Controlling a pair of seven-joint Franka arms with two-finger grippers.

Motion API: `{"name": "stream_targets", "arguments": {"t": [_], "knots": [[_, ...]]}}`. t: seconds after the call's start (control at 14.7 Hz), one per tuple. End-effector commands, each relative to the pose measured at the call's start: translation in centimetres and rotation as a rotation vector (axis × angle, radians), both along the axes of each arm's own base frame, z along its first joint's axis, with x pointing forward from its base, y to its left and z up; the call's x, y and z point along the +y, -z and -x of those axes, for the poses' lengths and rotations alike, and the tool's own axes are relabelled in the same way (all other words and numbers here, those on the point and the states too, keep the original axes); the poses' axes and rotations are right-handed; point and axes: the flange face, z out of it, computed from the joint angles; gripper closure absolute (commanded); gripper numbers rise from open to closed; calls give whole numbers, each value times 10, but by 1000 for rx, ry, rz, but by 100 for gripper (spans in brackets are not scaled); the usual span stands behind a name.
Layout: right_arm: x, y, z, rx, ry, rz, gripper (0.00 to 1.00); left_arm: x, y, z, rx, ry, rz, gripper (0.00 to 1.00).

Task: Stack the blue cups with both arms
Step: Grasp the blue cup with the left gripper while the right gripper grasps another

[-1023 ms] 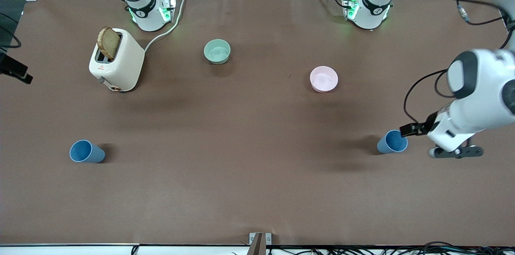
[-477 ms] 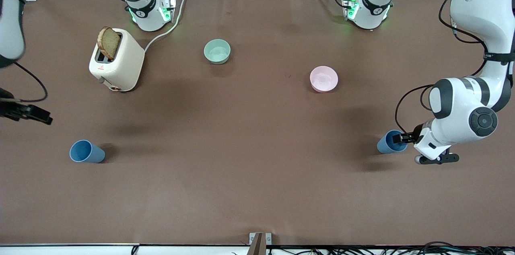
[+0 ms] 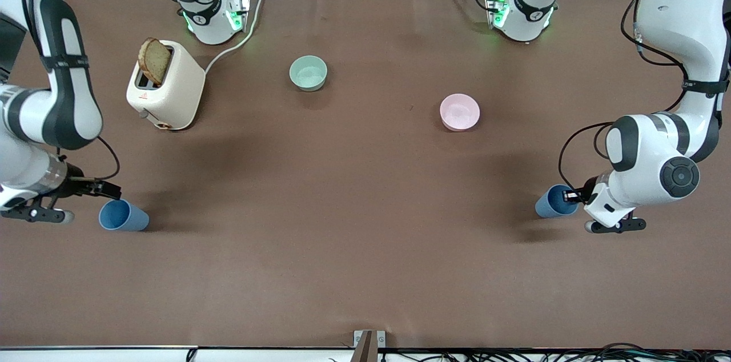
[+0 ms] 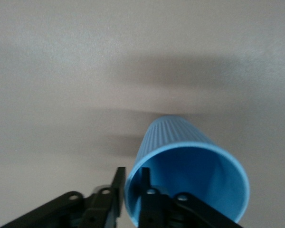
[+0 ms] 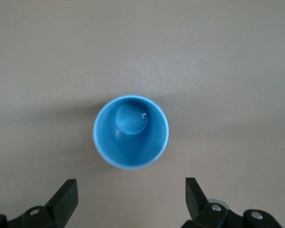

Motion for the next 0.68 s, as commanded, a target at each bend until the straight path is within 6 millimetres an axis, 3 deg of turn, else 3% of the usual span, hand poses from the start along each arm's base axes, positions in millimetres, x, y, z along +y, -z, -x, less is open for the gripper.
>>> {"name": "stream_targets", "arguments": {"t": [0.0, 0.14, 0.2, 0.41, 0.48, 0.55, 0.61], "knots": [[-17, 22, -15, 9, -31, 4, 0, -29, -32, -3, -47, 41, 7, 100], [-31, 48, -24, 31, -62, 2, 0, -86, -66, 0, -81, 70, 49, 100], [-28, 46, -29, 20, -59, -17, 0, -118, -80, 6, -75, 56, 62, 100], [-34, 56, -29, 18, -51, -53, 6, -242, -112, 35, -12, -64, 90, 100], [-35, 59, -28, 19, -50, -54, 11, -286, -118, 51, -2, -119, 88, 100], [-35, 63, -28, 24, -53, -55, 24, -330, -113, 70, 12, -155, 74, 100], [-36, 67, -28, 27, -62, -57, 45, -369, -108, 88, 21, -163, 71, 100]]}}
